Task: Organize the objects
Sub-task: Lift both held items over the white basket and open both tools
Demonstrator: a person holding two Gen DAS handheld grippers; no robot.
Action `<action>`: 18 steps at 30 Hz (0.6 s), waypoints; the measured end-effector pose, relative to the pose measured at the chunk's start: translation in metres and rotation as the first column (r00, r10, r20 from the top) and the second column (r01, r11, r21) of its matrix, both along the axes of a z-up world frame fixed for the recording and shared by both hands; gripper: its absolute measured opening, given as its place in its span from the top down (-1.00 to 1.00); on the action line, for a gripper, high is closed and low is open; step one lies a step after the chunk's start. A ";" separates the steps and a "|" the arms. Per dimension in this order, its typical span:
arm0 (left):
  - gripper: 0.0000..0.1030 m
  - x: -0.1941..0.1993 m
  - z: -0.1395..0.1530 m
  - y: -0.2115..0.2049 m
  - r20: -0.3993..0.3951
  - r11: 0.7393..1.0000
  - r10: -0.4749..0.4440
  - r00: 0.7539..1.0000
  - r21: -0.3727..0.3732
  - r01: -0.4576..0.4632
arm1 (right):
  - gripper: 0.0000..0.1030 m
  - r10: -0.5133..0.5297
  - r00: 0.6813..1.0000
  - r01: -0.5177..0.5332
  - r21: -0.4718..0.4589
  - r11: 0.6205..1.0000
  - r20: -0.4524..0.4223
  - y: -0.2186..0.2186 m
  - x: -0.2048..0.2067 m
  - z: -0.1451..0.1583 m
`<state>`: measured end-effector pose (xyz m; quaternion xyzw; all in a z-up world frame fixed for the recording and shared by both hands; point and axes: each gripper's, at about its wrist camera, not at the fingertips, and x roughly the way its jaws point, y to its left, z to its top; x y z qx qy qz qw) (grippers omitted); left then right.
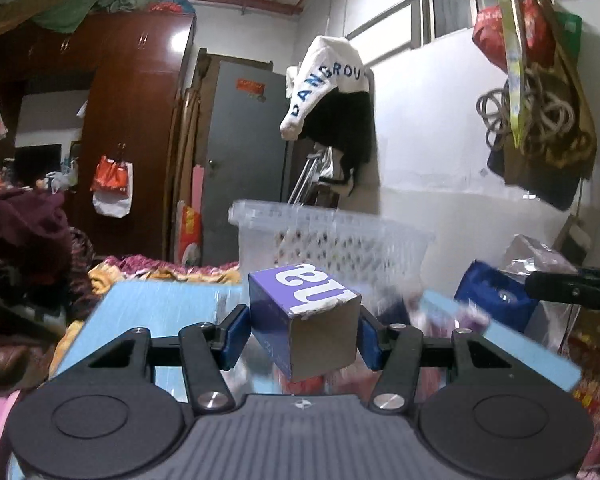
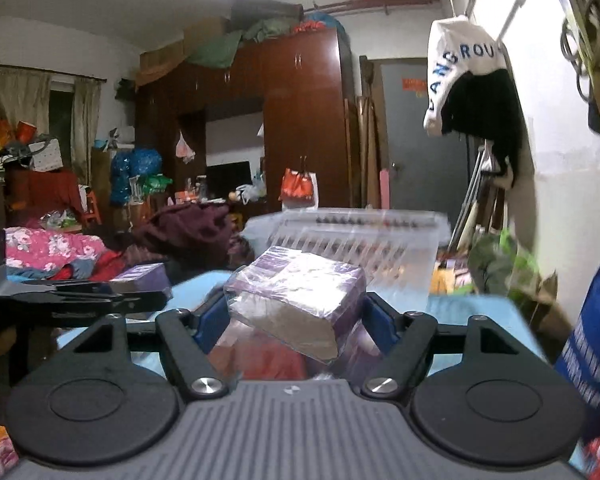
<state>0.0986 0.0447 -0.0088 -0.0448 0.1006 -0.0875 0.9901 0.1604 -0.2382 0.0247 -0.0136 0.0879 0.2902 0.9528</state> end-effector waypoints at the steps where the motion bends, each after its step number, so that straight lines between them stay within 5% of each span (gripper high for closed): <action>1: -0.14 0.008 0.008 0.001 0.008 1.000 -0.005 1.000 -0.006 0.005 | -0.45 -0.003 1.000 0.003 -0.012 1.000 0.006 0.003 0.011 0.007; 10: -0.14 0.139 0.081 -0.012 -0.077 0.999 -0.046 0.996 0.010 0.047 | -0.45 -0.043 0.998 0.052 -0.170 0.984 0.054 0.046 0.133 0.056; 18: -0.17 0.248 0.064 -0.009 -0.260 1.000 -0.019 0.965 -0.011 0.017 | -0.45 -0.098 0.993 0.081 -0.227 0.971 -0.063 0.060 0.214 0.040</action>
